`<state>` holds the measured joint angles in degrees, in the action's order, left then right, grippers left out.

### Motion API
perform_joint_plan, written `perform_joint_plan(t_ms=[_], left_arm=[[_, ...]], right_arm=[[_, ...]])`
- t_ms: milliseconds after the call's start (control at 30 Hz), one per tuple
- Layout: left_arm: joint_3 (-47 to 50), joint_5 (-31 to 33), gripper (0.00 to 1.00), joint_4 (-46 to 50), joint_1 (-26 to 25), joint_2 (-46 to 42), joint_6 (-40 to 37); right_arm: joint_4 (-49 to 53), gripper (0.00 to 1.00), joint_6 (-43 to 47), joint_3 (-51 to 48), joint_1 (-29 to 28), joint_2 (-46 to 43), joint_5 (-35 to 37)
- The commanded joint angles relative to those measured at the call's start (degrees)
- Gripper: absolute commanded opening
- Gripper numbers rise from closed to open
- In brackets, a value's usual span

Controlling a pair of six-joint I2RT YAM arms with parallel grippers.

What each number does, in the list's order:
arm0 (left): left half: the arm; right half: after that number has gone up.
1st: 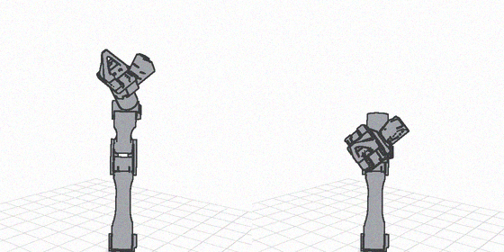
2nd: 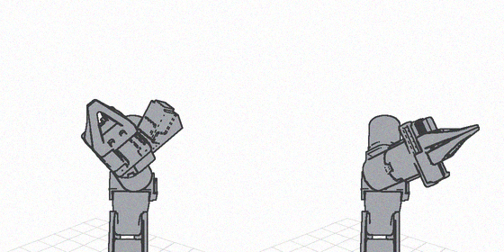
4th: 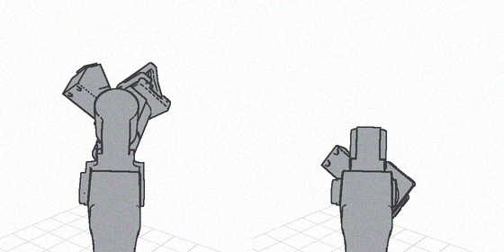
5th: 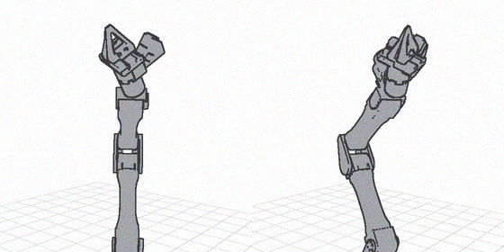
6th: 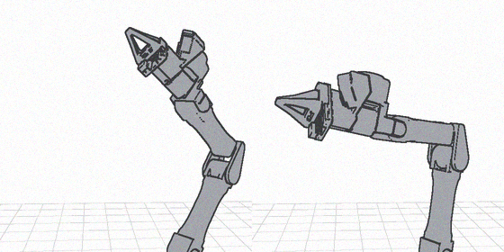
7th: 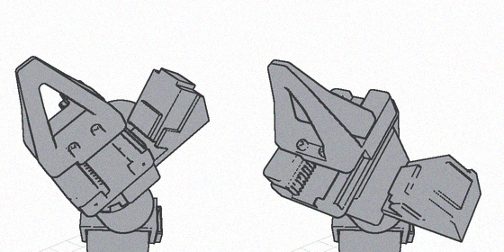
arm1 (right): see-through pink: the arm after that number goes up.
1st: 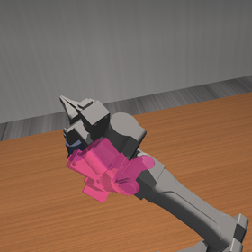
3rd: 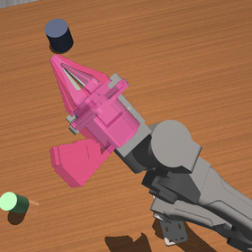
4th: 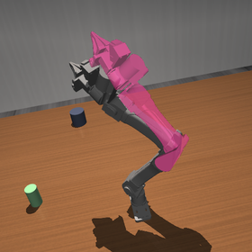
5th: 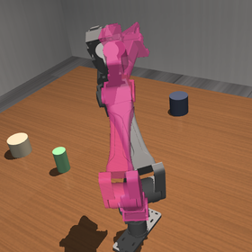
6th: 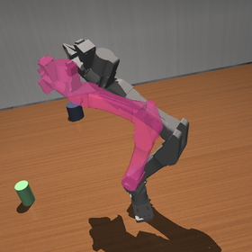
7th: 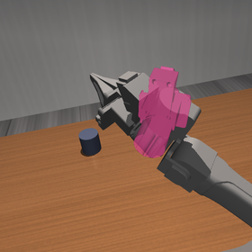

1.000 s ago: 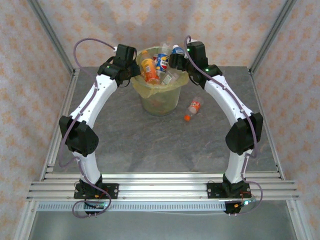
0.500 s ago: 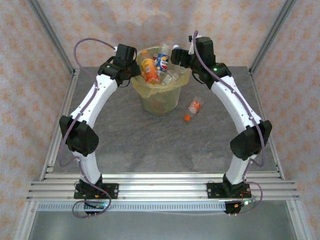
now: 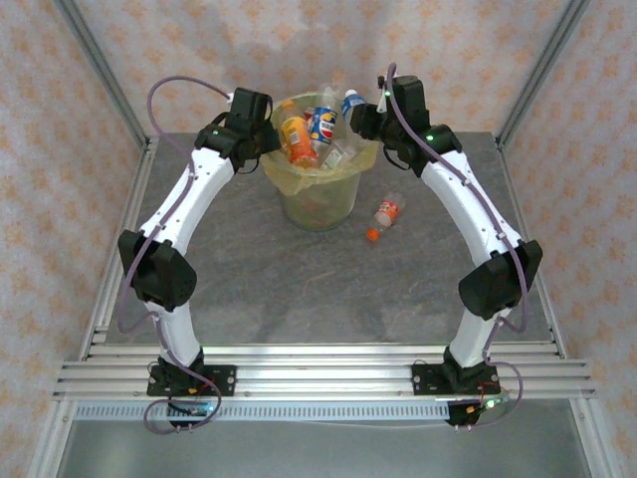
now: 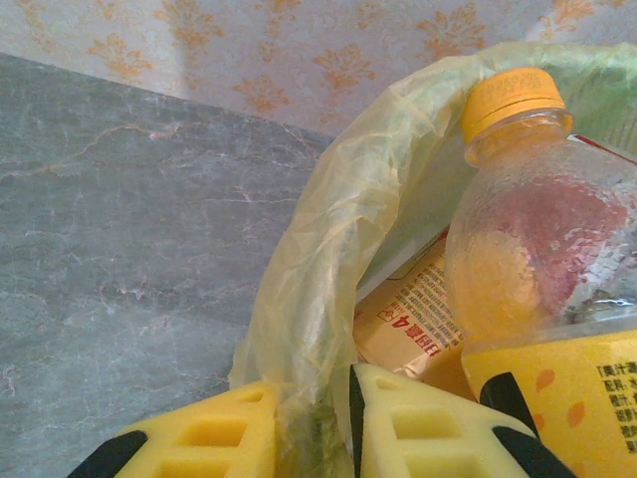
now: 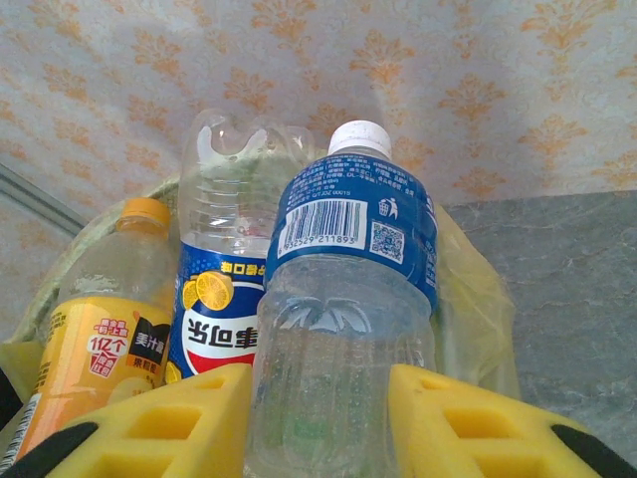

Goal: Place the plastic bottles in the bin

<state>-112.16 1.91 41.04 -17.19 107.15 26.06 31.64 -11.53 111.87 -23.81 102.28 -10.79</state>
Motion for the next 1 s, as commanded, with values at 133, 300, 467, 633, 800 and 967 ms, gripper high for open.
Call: perform_joint_plan(t_ms=[133,300,467,633,800,967], left_arm=[[-1.7,-0.2,0.23,1.7,0.3,-1.2,0.4],[-1.3,0.2,0.26,2.1,0.3,-1.4,0.8],[-1.6,0.1,0.39,2.4,0.3,-2.9,0.6],[-1.4,-0.5,0.50,1.8,-0.2,-7.0,0.1],[-0.8,0.3,0.58,1.1,-1.1,-10.1,-0.5],[-0.7,1.1,0.58,1.2,-1.1,-10.0,-0.6]], right_arm=[[4.4,0.39,1.6,-1.0,-0.2,0.3,-0.9],[5.3,0.40,5.8,1.2,-0.2,3.0,1.9],[6.8,0.40,7.5,5.6,-0.2,6.2,1.3],[7.8,0.40,7.4,6.3,-0.2,6.9,1.7],[4.4,0.40,5.3,-1.1,-0.2,3.1,0.7],[2.0,0.40,4.3,-6.0,-0.2,-1.5,0.3]])
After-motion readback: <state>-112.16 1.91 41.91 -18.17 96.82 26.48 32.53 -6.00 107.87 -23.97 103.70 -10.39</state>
